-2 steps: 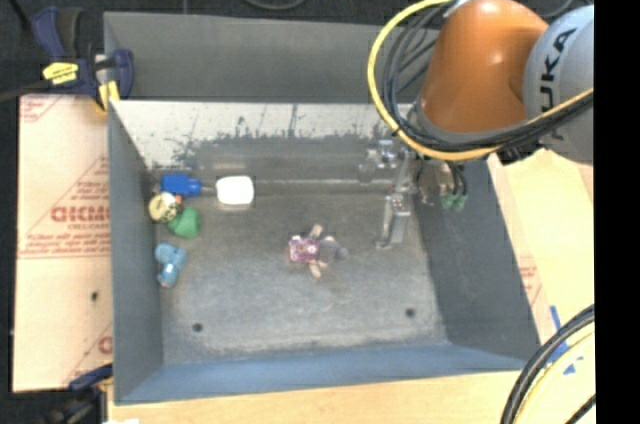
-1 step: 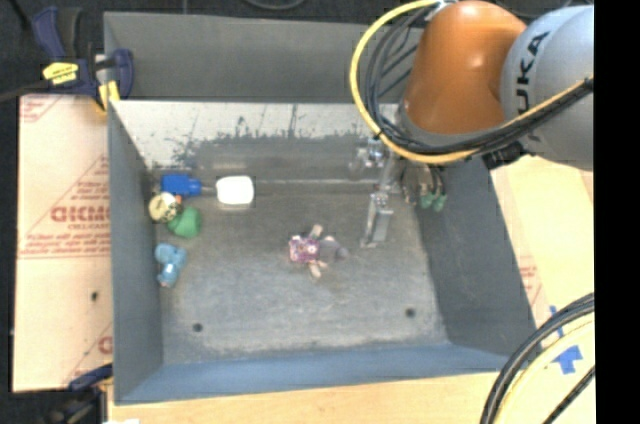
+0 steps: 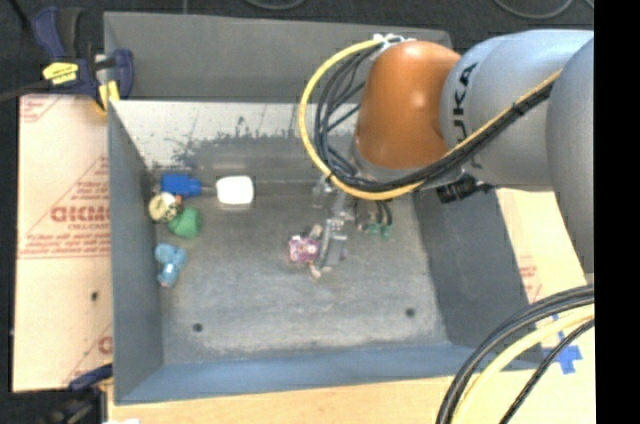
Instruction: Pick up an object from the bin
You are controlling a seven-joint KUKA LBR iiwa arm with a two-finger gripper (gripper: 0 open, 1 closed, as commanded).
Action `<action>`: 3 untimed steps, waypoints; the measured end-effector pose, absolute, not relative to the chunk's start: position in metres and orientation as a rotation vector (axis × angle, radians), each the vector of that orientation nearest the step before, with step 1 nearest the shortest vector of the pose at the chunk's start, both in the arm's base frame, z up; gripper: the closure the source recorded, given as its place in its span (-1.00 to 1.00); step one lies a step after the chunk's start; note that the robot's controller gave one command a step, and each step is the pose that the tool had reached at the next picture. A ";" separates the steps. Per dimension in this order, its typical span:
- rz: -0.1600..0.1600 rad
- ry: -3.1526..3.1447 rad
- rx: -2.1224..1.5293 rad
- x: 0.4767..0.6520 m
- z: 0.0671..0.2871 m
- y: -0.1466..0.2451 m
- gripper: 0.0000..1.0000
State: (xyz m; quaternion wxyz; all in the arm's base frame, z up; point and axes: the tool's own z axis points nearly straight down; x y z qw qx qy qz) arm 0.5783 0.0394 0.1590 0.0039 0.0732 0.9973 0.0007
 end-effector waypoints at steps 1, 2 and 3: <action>0.004 3.135 0.108 0.575 0.136 0.046 -1.00; -0.002 3.128 0.155 0.572 0.125 0.027 -1.00; 0.003 3.100 0.443 0.581 0.117 0.022 -1.00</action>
Offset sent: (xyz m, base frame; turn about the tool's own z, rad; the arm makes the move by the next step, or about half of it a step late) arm -0.0132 -0.0161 -0.0499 0.1429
